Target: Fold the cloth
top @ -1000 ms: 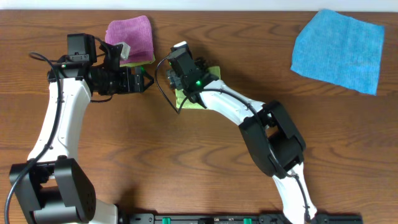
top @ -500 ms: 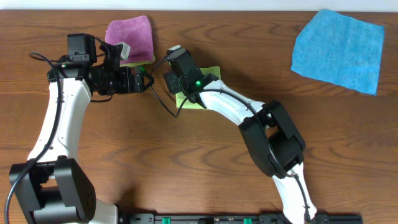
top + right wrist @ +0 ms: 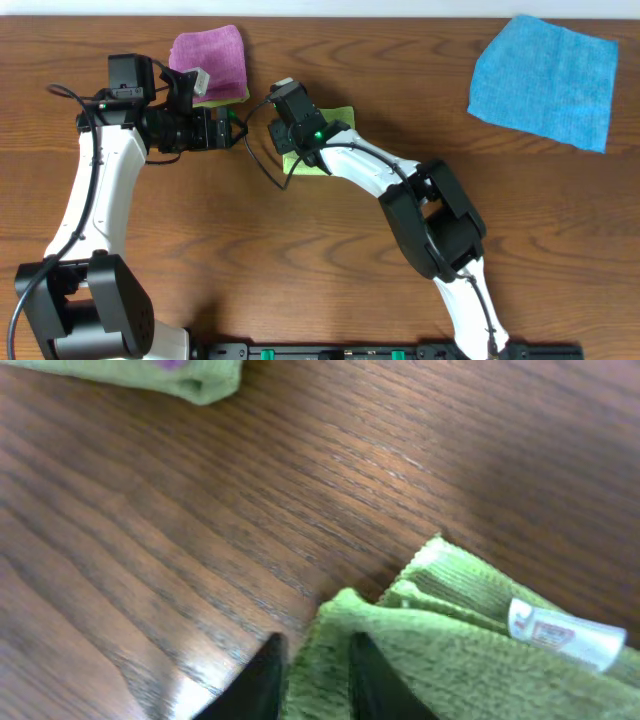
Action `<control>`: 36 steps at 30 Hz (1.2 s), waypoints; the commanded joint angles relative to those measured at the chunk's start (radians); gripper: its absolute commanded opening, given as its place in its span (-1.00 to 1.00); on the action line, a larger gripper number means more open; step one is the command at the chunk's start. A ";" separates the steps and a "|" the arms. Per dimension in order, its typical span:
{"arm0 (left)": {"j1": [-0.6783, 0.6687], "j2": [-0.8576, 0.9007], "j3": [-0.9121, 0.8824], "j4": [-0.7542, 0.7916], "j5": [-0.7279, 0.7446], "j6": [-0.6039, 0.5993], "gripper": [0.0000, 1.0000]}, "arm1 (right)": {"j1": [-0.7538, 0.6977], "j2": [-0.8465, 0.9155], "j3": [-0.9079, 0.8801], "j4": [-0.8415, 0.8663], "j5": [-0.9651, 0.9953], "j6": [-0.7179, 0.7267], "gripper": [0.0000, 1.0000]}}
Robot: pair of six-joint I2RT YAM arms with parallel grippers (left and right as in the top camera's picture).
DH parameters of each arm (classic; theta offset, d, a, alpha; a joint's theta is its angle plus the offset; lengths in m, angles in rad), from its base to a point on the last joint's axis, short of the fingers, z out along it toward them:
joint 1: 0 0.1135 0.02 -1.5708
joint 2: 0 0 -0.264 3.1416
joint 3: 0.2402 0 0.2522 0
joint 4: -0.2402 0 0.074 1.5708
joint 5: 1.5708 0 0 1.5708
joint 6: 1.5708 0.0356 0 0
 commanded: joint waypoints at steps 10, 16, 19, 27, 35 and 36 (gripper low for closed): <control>0.003 -0.007 0.013 -0.003 -0.004 0.018 0.90 | -0.008 0.014 0.023 0.013 0.040 0.006 -0.97; 0.003 -0.007 0.013 -0.003 -0.004 0.018 0.90 | -0.008 0.014 0.023 0.067 0.039 0.006 -0.96; 0.003 -0.007 0.013 -0.003 -0.004 0.018 0.91 | -0.008 0.014 0.024 0.072 0.039 0.006 0.25; 0.003 -0.007 0.013 -0.003 -0.004 0.018 0.90 | -0.008 0.014 0.023 0.040 0.039 0.006 0.06; 0.003 -0.007 0.013 -0.003 -0.004 0.018 0.90 | -0.008 0.014 0.023 0.042 0.039 0.006 -0.70; 0.003 -0.007 0.013 -0.003 -0.004 0.018 0.90 | -0.008 0.014 0.023 0.042 0.039 0.006 -0.69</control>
